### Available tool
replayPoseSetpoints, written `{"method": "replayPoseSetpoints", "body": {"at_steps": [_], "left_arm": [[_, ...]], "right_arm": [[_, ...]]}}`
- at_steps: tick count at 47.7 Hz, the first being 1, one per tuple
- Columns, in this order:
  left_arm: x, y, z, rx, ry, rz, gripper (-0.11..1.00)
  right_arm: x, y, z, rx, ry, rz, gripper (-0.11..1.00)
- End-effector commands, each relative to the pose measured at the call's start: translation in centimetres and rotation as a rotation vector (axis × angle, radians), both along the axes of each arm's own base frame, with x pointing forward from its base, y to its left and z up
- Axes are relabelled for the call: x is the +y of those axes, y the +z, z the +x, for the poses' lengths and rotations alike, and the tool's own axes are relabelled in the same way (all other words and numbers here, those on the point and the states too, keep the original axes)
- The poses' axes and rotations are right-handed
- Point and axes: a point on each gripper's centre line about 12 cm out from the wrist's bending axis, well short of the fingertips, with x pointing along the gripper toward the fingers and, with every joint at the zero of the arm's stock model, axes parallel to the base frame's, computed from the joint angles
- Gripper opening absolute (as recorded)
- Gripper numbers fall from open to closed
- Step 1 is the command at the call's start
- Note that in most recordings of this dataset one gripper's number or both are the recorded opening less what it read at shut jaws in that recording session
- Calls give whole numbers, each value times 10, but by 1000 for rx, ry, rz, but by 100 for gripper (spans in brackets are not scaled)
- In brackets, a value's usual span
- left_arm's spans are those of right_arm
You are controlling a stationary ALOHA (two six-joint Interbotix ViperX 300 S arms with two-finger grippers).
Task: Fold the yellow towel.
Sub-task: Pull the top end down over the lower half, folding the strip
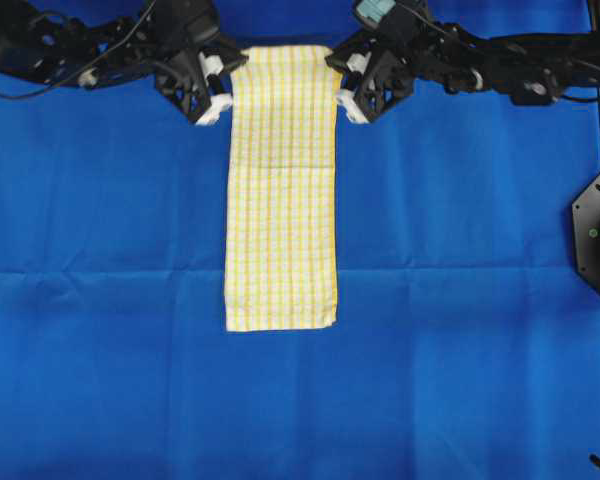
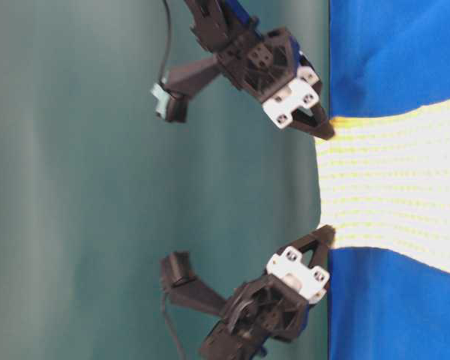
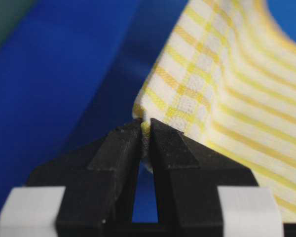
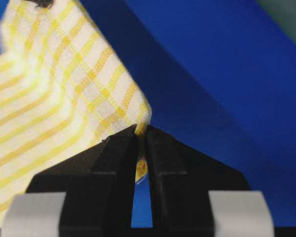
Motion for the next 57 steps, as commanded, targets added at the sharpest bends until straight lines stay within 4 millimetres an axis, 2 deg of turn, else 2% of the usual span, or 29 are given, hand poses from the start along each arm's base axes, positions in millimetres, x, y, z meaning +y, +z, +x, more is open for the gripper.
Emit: {"method": "replayPoseSetpoints", "body": {"at_steps": [1, 13, 22, 32, 43, 57], "left_arm": [[-20, 24, 0, -44, -46, 21, 4], [-87, 37, -8, -65, -206, 20, 4], [-131, 29, -15, -42, -317, 0, 4], [-177, 28, -9, -57, -429, -37, 4], [-209, 18, -4, -48, -493, -75, 4], [-231, 2, 2, -21, -552, -80, 4]], "right_arm": [[17, 20, 2, -47, 36, -16, 6], [78, 31, 0, -85, 148, 16, 6], [120, 29, 1, -81, 240, 51, 5], [162, 24, 2, -71, 331, 91, 5], [195, 21, 2, -64, 410, 110, 5], [216, 11, 6, -38, 453, 130, 5]]}}
